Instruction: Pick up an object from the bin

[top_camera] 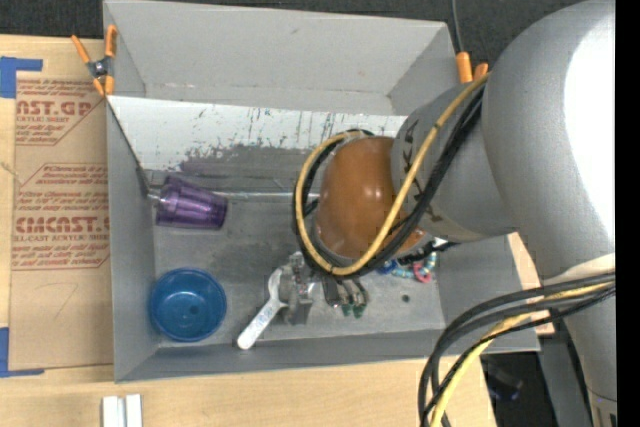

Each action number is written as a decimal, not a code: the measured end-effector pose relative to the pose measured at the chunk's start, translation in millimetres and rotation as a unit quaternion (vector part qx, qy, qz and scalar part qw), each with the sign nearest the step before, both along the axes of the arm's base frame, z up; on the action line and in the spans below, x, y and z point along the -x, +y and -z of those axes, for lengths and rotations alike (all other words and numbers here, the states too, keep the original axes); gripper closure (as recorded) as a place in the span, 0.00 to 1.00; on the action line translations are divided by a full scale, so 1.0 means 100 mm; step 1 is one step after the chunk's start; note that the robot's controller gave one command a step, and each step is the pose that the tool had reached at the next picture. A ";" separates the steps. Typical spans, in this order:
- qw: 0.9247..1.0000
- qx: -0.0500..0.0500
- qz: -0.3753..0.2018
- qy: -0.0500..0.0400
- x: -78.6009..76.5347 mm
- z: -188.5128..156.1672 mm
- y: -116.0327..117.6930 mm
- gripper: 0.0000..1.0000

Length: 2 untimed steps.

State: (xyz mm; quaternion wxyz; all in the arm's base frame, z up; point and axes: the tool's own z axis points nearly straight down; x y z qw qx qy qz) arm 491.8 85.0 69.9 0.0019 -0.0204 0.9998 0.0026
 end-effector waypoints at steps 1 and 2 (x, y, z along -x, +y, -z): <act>1.000 0.000 0.000 0.000 0.00 0.00 0.00 1.00; 1.000 0.000 -0.001 0.000 0.04 -0.16 -0.02 1.00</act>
Offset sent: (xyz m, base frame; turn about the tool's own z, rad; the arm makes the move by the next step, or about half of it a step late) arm -0.0034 -0.0029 0.0163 -0.0022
